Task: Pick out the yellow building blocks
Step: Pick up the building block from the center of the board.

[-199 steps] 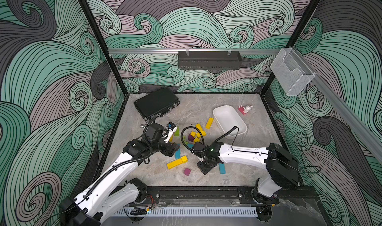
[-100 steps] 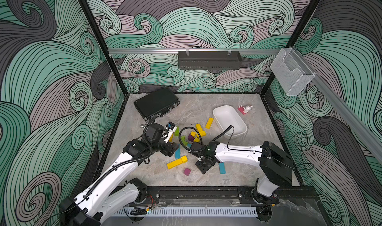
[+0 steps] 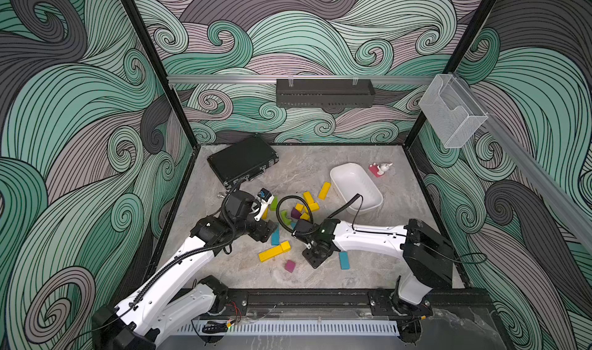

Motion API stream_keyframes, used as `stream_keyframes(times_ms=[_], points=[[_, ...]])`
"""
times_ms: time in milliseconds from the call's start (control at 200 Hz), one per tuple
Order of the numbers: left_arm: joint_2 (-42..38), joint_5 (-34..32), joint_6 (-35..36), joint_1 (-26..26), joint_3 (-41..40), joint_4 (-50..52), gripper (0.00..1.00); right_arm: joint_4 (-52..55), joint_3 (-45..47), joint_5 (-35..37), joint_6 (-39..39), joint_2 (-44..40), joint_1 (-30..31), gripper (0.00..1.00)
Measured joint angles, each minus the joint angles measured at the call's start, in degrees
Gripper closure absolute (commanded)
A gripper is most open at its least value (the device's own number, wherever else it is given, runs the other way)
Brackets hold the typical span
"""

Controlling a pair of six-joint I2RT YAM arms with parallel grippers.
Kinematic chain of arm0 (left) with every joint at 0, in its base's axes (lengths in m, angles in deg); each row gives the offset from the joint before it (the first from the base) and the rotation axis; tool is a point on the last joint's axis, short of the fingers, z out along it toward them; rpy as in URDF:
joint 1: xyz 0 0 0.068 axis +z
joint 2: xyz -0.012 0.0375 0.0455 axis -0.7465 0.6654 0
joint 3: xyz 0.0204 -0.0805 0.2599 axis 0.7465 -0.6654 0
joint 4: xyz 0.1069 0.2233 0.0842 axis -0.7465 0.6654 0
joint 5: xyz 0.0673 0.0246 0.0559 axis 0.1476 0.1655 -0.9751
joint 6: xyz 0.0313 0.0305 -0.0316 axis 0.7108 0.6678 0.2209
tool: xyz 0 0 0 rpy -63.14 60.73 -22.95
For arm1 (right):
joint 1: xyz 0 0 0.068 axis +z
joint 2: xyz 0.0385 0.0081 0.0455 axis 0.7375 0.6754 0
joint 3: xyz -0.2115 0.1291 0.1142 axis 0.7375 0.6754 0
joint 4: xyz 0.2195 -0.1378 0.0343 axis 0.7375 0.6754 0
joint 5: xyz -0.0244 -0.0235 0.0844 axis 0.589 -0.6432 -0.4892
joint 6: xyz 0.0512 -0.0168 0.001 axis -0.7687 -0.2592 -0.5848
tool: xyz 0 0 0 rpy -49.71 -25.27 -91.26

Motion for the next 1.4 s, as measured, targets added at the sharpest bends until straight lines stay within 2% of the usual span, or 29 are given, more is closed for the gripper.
stream_keyframes(times_ms=[400, 600, 660, 776, 961, 1401], points=[[0.02, -0.2, 0.07, 0.0, 0.0, 0.0, 0.18, 0.24, -0.55, 0.35, -0.07, 0.74, 0.0, 0.65], [0.04, -0.17, 0.11, 0.0, 0.0, 0.0, 0.18, 1.03, -1.49, 0.28, 0.11, 0.74, 0.0, 0.82], [0.09, -0.17, 0.11, 0.0, 0.0, 0.0, 0.18, 1.25, -1.7, 0.26, 0.17, 0.74, 0.0, 0.84], [0.22, -0.17, 0.11, 0.0, 0.0, 0.0, 0.18, 1.92, -2.12, 0.26, 0.22, 0.74, 0.0, 0.96], [0.46, -0.2, 0.11, 0.0, 0.0, 0.0, 0.18, 2.67, -2.56, 0.37, 0.42, -0.09, 0.0, 1.0], [1.33, -0.85, -0.15, 0.0, 0.13, -0.07, 0.18, 5.46, -7.17, 0.61, 2.86, -3.54, -1.2, 1.0]])
